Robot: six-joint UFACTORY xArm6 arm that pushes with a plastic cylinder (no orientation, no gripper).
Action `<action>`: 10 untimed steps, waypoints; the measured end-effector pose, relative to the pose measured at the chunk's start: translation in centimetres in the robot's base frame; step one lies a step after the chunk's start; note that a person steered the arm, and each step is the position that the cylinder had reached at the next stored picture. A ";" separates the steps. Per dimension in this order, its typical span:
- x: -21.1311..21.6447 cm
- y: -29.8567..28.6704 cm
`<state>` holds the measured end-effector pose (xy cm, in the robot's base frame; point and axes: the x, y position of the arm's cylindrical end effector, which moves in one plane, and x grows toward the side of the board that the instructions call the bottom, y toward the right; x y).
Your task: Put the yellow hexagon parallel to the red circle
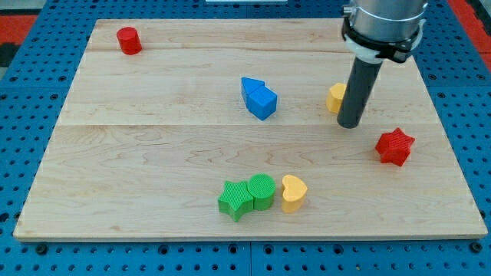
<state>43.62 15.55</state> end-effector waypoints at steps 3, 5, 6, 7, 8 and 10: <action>-10.3 -1.6; -16.3 -6.8; -17.3 -9.2; -20.1 -8.2; -20.7 -9.5; -20.7 -11.9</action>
<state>22.89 3.63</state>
